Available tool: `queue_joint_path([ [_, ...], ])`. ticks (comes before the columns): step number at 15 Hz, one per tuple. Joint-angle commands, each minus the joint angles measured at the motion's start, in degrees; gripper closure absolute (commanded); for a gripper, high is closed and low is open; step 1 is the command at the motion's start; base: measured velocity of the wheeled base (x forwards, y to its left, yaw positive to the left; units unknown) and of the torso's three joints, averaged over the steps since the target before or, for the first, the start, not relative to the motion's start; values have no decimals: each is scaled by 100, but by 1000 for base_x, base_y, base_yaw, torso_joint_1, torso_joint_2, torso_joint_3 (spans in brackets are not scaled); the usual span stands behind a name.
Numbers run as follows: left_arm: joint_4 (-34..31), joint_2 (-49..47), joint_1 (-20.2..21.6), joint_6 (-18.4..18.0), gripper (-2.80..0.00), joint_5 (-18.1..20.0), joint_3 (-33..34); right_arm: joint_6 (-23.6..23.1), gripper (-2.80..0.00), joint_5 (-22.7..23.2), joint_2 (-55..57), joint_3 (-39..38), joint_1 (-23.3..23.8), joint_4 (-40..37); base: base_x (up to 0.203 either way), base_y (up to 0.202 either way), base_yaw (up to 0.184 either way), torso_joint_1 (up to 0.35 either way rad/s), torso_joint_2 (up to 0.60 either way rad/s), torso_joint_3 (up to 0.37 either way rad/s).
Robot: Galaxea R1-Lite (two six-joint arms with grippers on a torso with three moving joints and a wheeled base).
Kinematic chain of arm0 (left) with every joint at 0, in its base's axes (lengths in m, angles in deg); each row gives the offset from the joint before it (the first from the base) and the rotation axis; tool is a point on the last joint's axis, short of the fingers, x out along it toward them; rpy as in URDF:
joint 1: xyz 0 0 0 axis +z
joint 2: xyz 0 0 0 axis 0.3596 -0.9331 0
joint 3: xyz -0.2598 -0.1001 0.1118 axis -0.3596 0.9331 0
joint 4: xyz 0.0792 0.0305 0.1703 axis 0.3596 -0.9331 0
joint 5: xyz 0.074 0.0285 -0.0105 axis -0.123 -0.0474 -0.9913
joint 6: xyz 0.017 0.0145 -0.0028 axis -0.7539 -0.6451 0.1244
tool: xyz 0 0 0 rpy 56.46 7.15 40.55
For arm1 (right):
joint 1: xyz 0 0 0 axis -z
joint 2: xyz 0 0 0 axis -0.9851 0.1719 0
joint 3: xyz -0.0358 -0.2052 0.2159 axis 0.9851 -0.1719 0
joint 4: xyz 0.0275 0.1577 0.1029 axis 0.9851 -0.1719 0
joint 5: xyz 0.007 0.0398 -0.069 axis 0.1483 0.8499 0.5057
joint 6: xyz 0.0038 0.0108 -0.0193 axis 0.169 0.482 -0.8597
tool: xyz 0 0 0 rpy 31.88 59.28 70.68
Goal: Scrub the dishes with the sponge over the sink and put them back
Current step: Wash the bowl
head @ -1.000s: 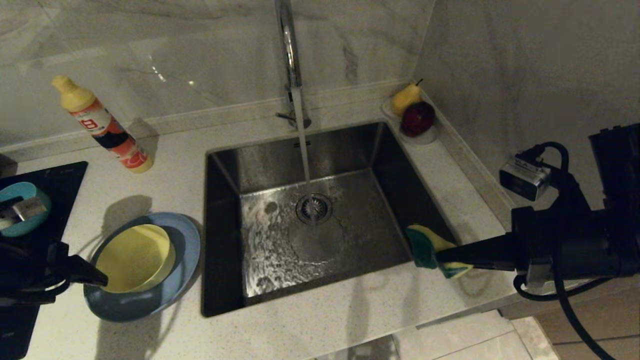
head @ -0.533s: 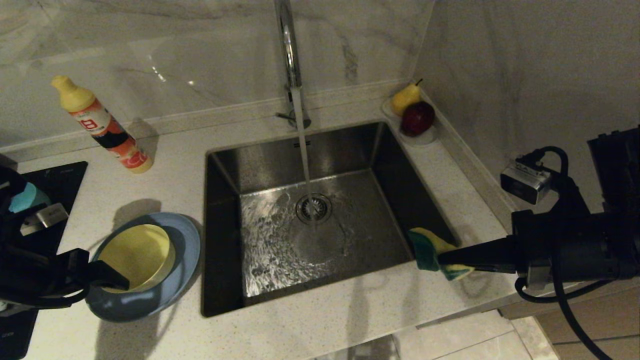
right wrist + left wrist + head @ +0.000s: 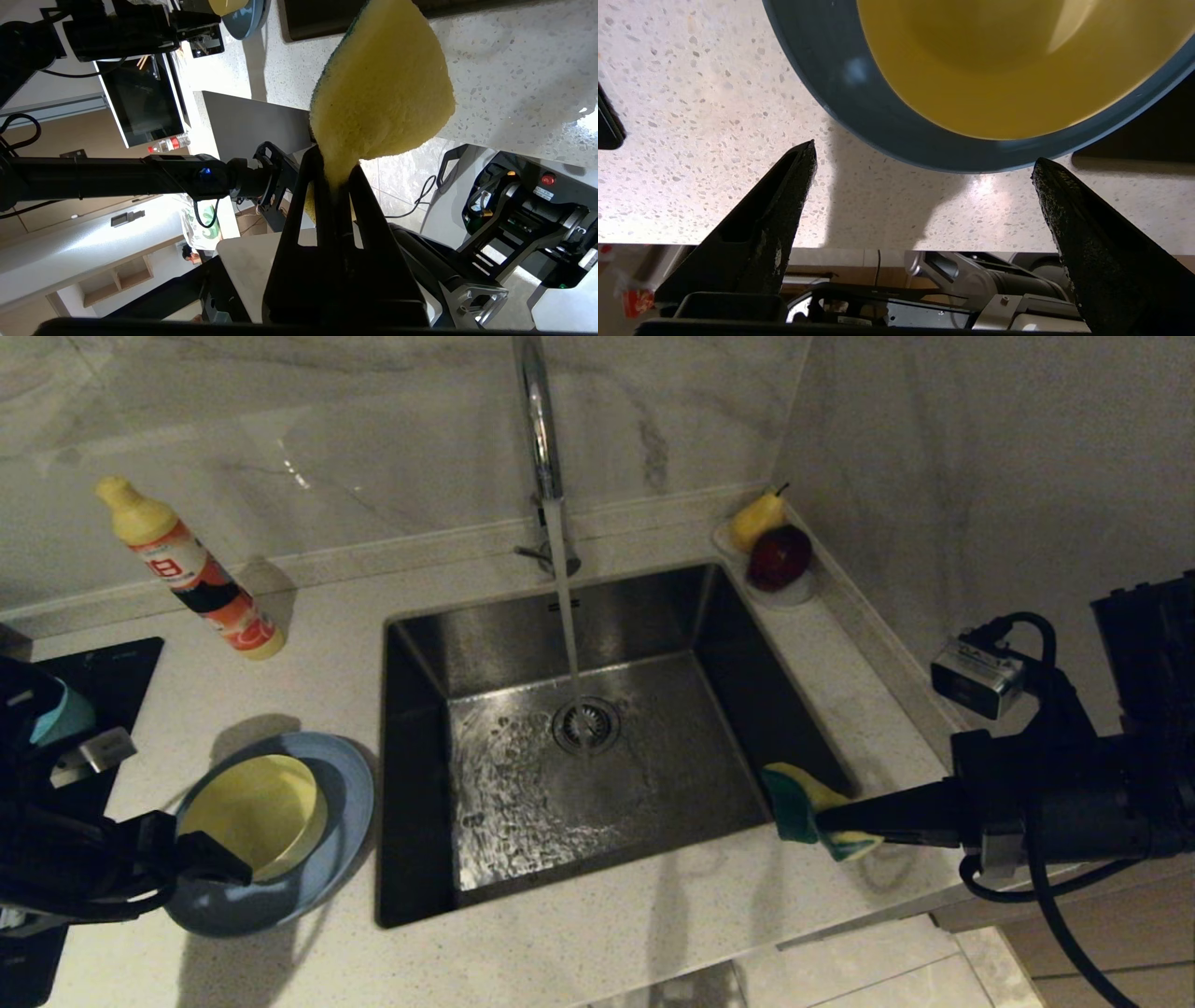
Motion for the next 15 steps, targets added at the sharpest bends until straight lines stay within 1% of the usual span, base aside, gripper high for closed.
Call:
queue_joint_path([
  [1, 111, -74, 0, 4, -280, 6, 126, 19, 0, 33, 22, -2, -2, 0, 0, 0, 0, 0, 0, 0],
  [3, 702, -114, -1, 87, -280, -7, 315, 12, 0, 33, 31, -11, -2, 0, 0, 0, 0, 0, 0, 0],
  [4, 979, -145, -8, 234, -280, -10, 390, 12, 0, 33, 31, -10, -2, 0, 0, 0, 0, 0, 0, 0],
  [5, 1159, -180, -37, 365, -280, -7, 419, 12, 0, 36, 31, -2, -2, 0, 0, 0, 0, 0, 0, 0],
  [8, 1363, -194, -104, 559, -280, 65, 473, 12, 0, 51, 40, -2, -2, 0, 0, 0, 0, 0, 0, 0],
  [11, 2022, -133, -287, 902, -280, 76, 653, 3, 0, 51, 49, -2, -11, 0, 0, 0, 0, 0, 0, 0],
  [13, 2051, -106, -370, 964, -280, 111, 655, 3, 0, 42, 27, -2, -11, 0, 0, 0, 0, 0, 0, 0],
  [15, 2051, -59, -473, 1101, -280, 428, 664, 3, 0, 51, -21, -11, -11, 0, 0, 0, 0, 0, 0, 0],
])
